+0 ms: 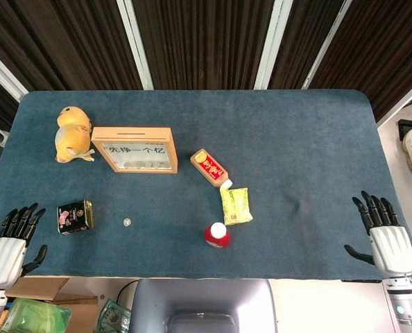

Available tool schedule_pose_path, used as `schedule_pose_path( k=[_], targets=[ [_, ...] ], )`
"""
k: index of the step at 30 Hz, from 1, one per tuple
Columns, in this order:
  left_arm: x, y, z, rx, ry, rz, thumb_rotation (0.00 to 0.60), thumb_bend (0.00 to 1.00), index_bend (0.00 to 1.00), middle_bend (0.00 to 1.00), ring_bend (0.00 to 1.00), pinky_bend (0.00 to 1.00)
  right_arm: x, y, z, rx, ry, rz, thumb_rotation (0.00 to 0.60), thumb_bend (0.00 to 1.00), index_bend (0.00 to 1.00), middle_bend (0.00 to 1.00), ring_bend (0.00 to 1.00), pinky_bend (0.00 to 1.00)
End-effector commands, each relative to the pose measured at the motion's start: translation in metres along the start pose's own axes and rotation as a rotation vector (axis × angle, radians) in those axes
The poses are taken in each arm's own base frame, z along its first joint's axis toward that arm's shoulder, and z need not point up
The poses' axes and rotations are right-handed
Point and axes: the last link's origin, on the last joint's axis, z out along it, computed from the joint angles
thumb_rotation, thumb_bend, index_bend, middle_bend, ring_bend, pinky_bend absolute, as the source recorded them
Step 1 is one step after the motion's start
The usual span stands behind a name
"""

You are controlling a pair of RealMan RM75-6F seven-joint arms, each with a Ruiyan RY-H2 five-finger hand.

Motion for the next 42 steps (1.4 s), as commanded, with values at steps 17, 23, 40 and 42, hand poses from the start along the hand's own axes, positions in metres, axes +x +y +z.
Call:
schedule_pose_path(
  k=[17, 23, 40, 42],
  targets=[
    [-0.073, 0.042, 0.034, -0.181, 0.013, -0.159, 0.600, 0.42, 0.38, 1.00, 1.00, 1.00, 0.002, 0.003, 0.000, -0.007, 0.027, 0.014, 0.600, 0.22, 0.00, 0.00, 0.00, 0.00],
    [-0.112, 0.052, 0.050, -0.139, -0.027, -0.135, 0.600, 0.42, 0.42, 1.00, 1.00, 1.00, 0.002, 0.005, 0.000, -0.012, 0.024, 0.014, 0.600, 0.22, 0.00, 0.00, 0.00, 0.00],
    [-0.160, 0.090, 0.077, -0.071, -0.045, -0.059, 0.600, 0.41, 0.41, 1.00, 1.00, 1.00, 0.002, 0.006, 0.002, -0.016, 0.022, 0.024, 0.600, 0.22, 0.00, 0.00, 0.00, 0.00],
    [-0.162, 0.091, 0.080, -0.064, -0.055, -0.048, 0.600, 0.41, 0.41, 1.00, 1.00, 1.00, 0.002, 0.006, 0.002, -0.016, 0.020, 0.025, 0.600, 0.22, 0.00, 0.00, 0.00, 0.00]
  ],
)
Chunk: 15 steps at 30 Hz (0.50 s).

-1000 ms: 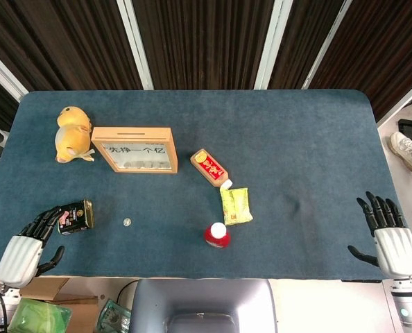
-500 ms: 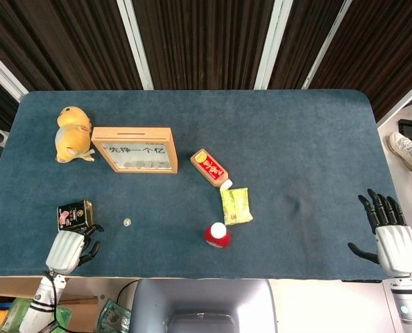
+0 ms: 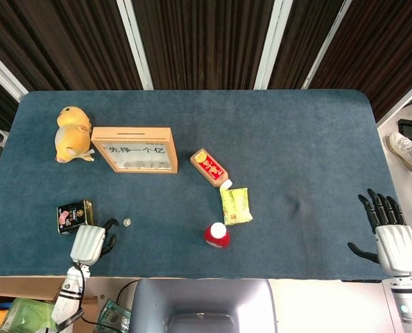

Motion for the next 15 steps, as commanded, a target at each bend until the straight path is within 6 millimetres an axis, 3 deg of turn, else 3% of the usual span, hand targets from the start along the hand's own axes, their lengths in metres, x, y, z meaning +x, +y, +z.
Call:
schedule_pose_path(
  k=[1, 15],
  targets=[
    [-0.003, 0.003, 0.005, 0.011, -0.013, 0.013, 0.600, 0.40, 0.41, 1.00, 1.00, 1.00, 0.000, 0.000, 0.000, 0.000, -0.001, 0.000, 0.600, 0.22, 0.00, 0.00, 0.00, 0.00],
    [0.006, 0.012, 0.021, 0.021, -0.057, 0.016, 0.600, 0.40, 0.42, 1.00, 1.00, 1.00, 0.000, 0.000, 0.001, -0.001, -0.005, 0.003, 0.600, 0.22, 0.00, 0.00, 0.00, 0.00]
  ],
)
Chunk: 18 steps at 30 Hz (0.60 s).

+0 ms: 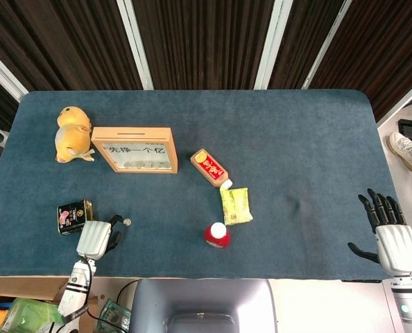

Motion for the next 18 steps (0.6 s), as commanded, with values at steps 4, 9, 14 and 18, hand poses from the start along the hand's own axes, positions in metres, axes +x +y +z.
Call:
schedule_pose_path(
  k=[4, 9, 14, 18],
  targets=[
    [0.007, 0.006, 0.008, -0.007, -0.027, 0.013, 0.600, 0.40, 0.43, 1.00, 1.00, 1.00, 0.000, 0.000, 0.000, 0.001, -0.003, 0.000, 0.600, 0.22, 0.00, 0.00, 0.00, 0.00],
    [0.007, 0.007, 0.009, -0.008, -0.031, 0.016, 0.600, 0.40, 0.44, 1.00, 1.00, 1.00, 0.000, 0.000, 0.000, 0.000, -0.002, 0.001, 0.600, 0.22, 0.00, 0.00, 0.00, 0.00],
    [0.005, 0.013, 0.015, -0.001, -0.039, 0.025, 0.600, 0.40, 0.44, 1.00, 1.00, 1.00, 0.000, 0.000, 0.000, 0.000, -0.004, 0.003, 0.600, 0.22, 0.00, 0.00, 0.00, 0.00],
    [0.004, 0.014, 0.016, 0.002, -0.041, 0.034, 0.600, 0.40, 0.44, 1.00, 1.00, 1.00, 0.001, 0.001, 0.000, -0.003, -0.004, 0.003, 0.600, 0.22, 0.00, 0.00, 0.00, 0.00]
  ],
)
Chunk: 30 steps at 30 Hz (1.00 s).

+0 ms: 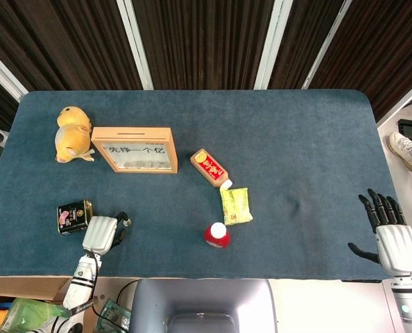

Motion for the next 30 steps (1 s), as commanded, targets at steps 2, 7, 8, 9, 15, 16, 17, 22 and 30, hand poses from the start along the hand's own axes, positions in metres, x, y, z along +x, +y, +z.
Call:
schedule_pose_path(
  k=[2, 7, 8, 9, 15, 16, 17, 22, 30],
  targets=[
    [-0.0010, 0.0010, 0.0018, 0.003, -0.005, 0.005, 0.600, 0.40, 0.44, 1.00, 1.00, 1.00, -0.0002, 0.0000, 0.0001, 0.000, -0.001, 0.000, 0.600, 0.22, 0.00, 0.00, 0.00, 0.00],
    [-0.0018, 0.0020, 0.0039, 0.007, -0.007, 0.011, 0.600, 0.40, 0.44, 1.00, 1.00, 1.00, -0.0002, -0.0001, 0.0000, 0.000, -0.002, -0.001, 0.600, 0.22, 0.00, 0.00, 0.00, 0.00],
    [-0.0019, 0.0019, 0.0039, 0.008, -0.008, 0.013, 0.600, 0.40, 0.44, 1.00, 1.00, 1.00, -0.0003, 0.0000, 0.0000, -0.001, -0.003, -0.001, 0.600, 0.22, 0.00, 0.00, 0.00, 0.00],
    [-0.0020, 0.0018, 0.0041, 0.009, -0.007, 0.015, 0.600, 0.40, 0.44, 1.00, 1.00, 1.00, -0.0003, 0.0001, 0.0000, -0.001, -0.004, 0.000, 0.600, 0.22, 0.00, 0.00, 0.00, 0.00],
    [-0.0035, 0.0001, 0.0038, 0.018, -0.021, 0.027, 0.600, 0.40, 0.44, 1.00, 1.00, 1.00, 0.0005, 0.0004, -0.0004, -0.002, -0.003, 0.001, 0.600, 0.22, 0.00, 0.00, 0.00, 0.00],
    [-0.0036, -0.0001, 0.0035, 0.019, -0.023, 0.026, 0.600, 0.40, 0.44, 1.00, 1.00, 1.00, 0.0005, 0.0005, -0.0003, -0.002, -0.003, 0.001, 0.600, 0.22, 0.00, 0.00, 0.00, 0.00],
    [-0.0038, -0.0003, 0.0033, 0.021, -0.025, 0.025, 0.600, 0.40, 0.44, 1.00, 1.00, 1.00, 0.0004, 0.0005, -0.0003, -0.002, -0.003, 0.001, 0.600, 0.22, 0.00, 0.00, 0.00, 0.00],
    [-0.0042, -0.0008, 0.0043, 0.027, -0.031, 0.029, 0.600, 0.40, 0.44, 1.00, 1.00, 1.00, 0.0010, 0.0004, -0.0009, -0.001, -0.004, 0.004, 0.600, 0.22, 0.00, 0.00, 0.00, 0.00],
    [-0.0042, -0.0004, 0.0063, 0.030, -0.025, 0.036, 0.600, 0.40, 0.44, 1.00, 1.00, 1.00, 0.0018, 0.0007, -0.0012, 0.000, -0.004, 0.006, 0.600, 0.22, 0.00, 0.00, 0.00, 0.00]
  ],
)
